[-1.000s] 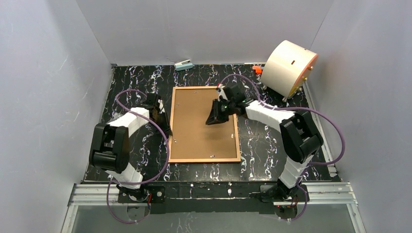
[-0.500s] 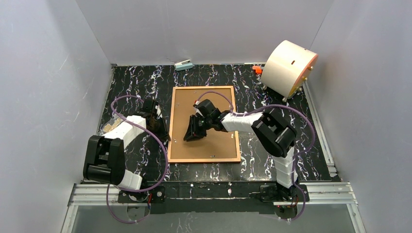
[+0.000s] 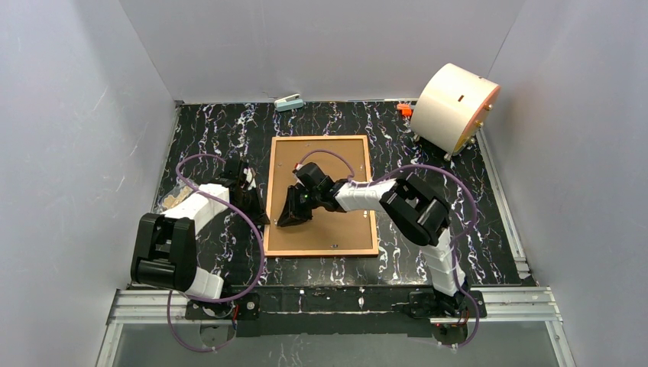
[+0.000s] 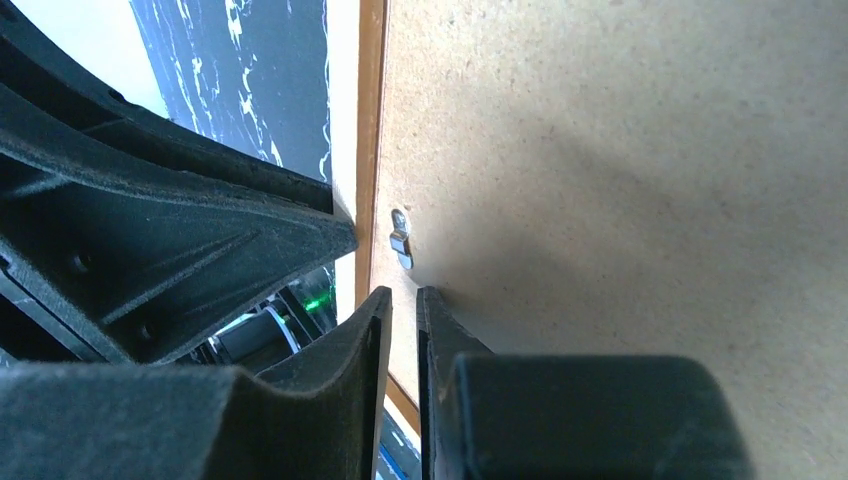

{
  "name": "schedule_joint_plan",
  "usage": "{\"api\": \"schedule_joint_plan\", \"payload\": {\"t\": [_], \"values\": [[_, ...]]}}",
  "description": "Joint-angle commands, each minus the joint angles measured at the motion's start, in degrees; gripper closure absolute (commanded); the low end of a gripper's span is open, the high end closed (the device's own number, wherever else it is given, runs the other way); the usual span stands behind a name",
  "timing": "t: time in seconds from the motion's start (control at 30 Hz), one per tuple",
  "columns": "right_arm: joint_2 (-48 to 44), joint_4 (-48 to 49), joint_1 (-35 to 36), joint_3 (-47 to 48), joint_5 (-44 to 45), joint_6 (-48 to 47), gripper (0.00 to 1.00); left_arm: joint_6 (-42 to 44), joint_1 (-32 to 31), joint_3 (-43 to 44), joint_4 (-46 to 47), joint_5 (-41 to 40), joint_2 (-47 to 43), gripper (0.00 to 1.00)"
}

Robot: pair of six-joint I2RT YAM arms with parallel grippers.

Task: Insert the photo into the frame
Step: Install the photo frame at the center of the board.

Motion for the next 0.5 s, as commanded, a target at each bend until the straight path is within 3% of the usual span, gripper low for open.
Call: {"api": "schedule_joint_plan", "payload": {"t": [0.0, 0.3, 0.47], "values": [[2.0, 1.5, 0.5, 2.6, 1.4, 0.6, 0.77, 0.6, 0.1, -0.9, -1.5, 0.3, 0.0, 0.90], [4.5, 2.6, 0.5, 3.3, 1.5, 0.3, 0.77, 0.8, 0.1, -0.9, -1.7, 0.3, 0.0, 0.99], [5.4, 6.3, 0.4, 2.6, -0.1, 1.9, 0.78, 1.0, 0.1, -0.8, -1.8, 0.4, 0.4, 1.00]]}}
